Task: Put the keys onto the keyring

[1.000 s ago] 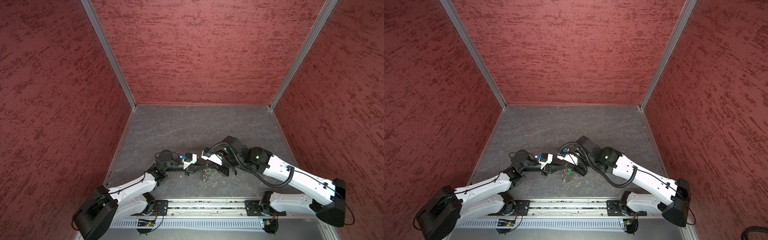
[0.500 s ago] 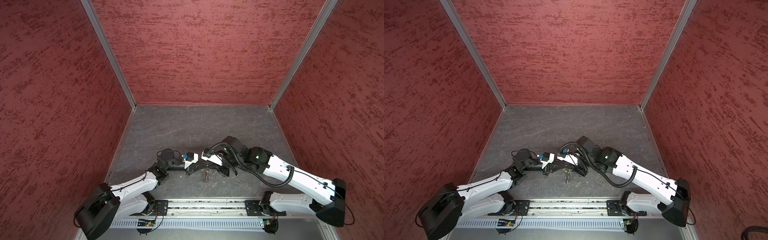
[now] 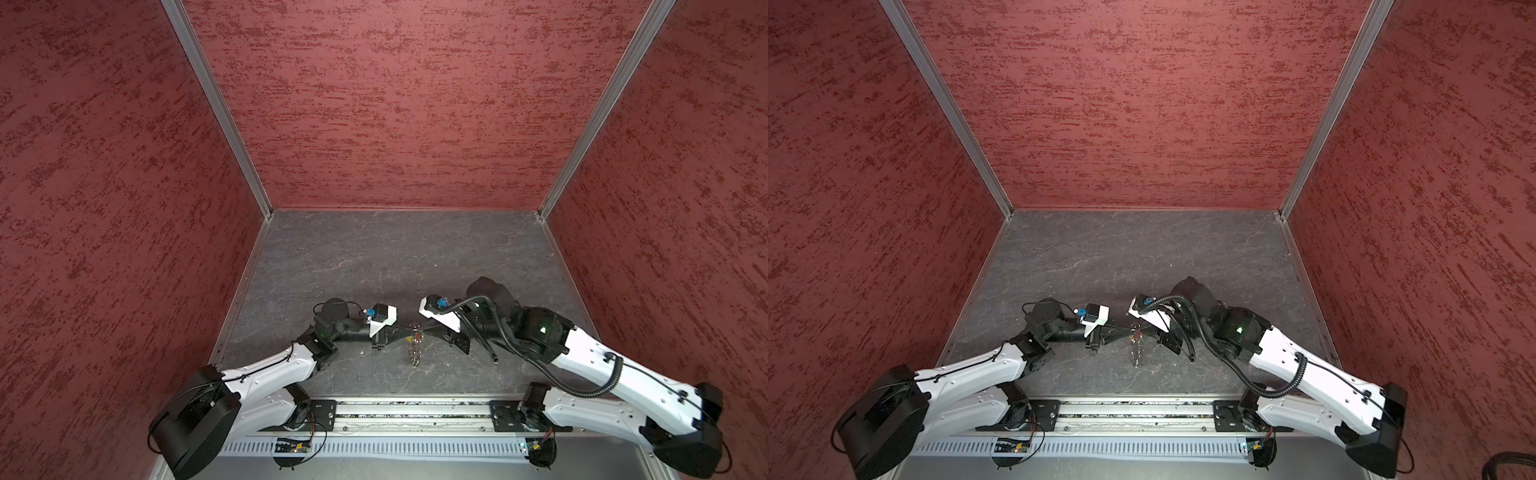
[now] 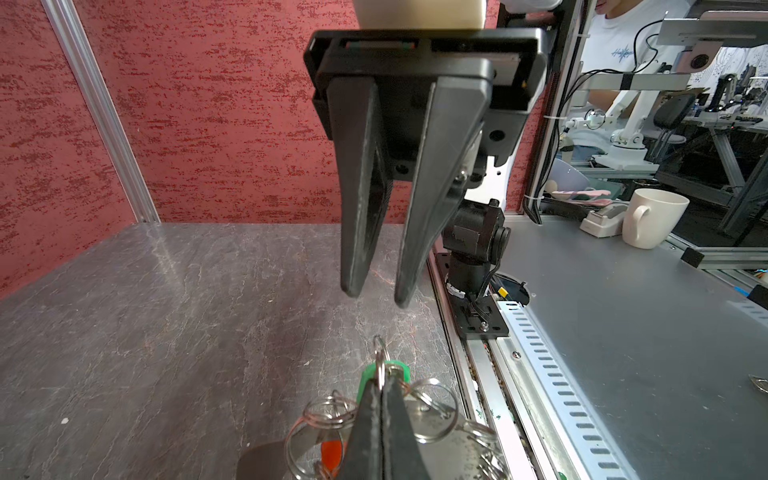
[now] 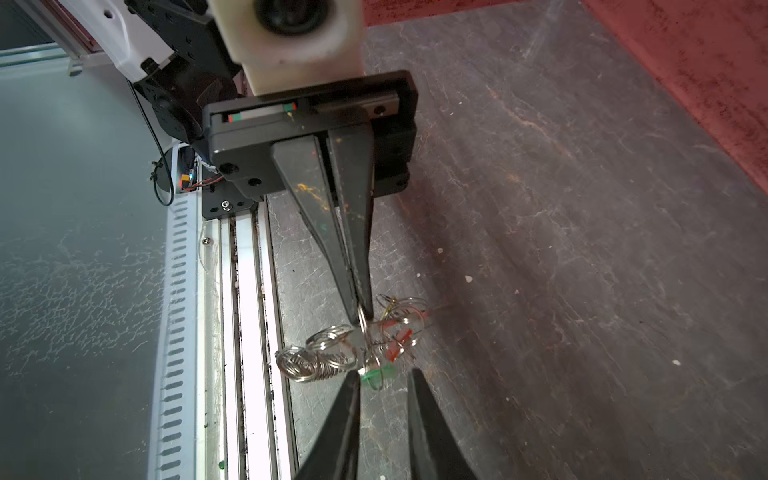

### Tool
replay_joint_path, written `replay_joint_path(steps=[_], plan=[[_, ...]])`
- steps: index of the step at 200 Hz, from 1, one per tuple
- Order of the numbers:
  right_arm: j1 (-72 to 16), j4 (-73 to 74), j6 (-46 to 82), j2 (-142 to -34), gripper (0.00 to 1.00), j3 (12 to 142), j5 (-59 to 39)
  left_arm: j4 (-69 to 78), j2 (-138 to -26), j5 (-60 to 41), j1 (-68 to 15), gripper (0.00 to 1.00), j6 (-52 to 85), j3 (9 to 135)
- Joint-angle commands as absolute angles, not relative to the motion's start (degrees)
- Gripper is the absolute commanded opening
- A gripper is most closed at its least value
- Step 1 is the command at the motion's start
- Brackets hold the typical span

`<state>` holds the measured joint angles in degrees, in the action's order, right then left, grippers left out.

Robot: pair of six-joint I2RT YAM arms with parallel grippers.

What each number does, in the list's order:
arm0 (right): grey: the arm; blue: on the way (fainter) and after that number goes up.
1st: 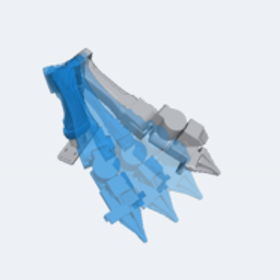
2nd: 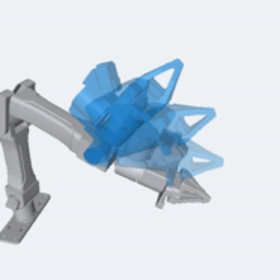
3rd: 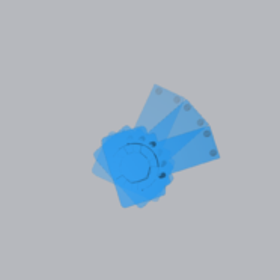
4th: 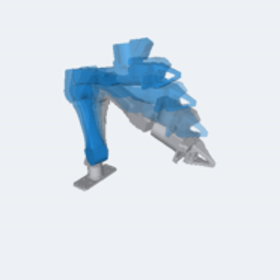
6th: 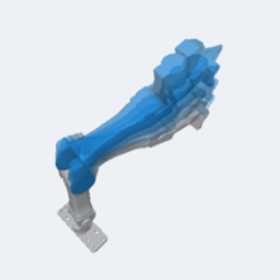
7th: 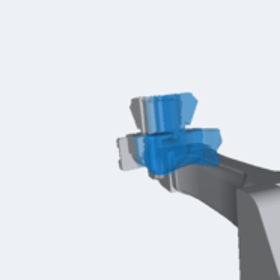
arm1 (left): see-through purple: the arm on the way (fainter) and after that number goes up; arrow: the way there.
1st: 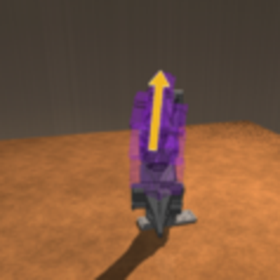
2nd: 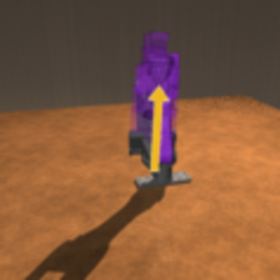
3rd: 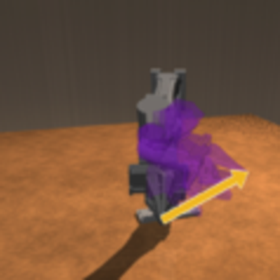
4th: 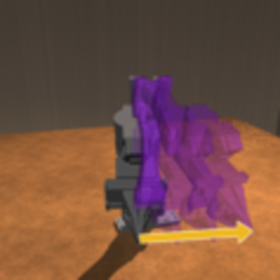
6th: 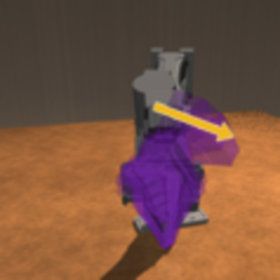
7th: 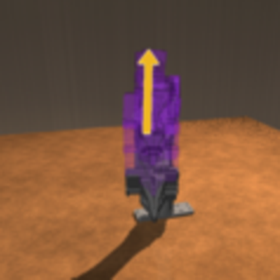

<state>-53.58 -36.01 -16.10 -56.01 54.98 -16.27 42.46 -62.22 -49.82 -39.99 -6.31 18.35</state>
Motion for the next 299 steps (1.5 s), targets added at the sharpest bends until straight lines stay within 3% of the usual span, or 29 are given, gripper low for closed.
replay_joint_path(steps=[1, 70, 139, 248, 299], plan=[[-53.26, -30.55, -13.66, -55.79, 0.22, 53.25, -17.42, 48.08, -62.05, -49.69, -39.64, 0.00, -4.48, 17.50], [-53.26, -28.91, -12.28, -56.35, 0.15, 51.39, -17.40, 50.80, -62.27, -50.76, -39.03, 0.00, -3.65, 16.74], [-53.26, -28.98, -11.33, -57.04, 0.01, 50.80, -18.83, 54.15, -62.05, -49.97, -38.66, 0.00, -2.92, 15.49], [-53.26, -26.02, -10.81, -59.14, 0.02, 50.37, -20.41, 61.09, -63.89, -51.46, -38.74, 0.00, 0.30, 15.20], [-53.26, -28.23, -10.80, -55.64, 0.12, 50.34, -14.56, 59.08, -63.81, -49.57, -38.76, 0.00, -0.86, 15.29]])
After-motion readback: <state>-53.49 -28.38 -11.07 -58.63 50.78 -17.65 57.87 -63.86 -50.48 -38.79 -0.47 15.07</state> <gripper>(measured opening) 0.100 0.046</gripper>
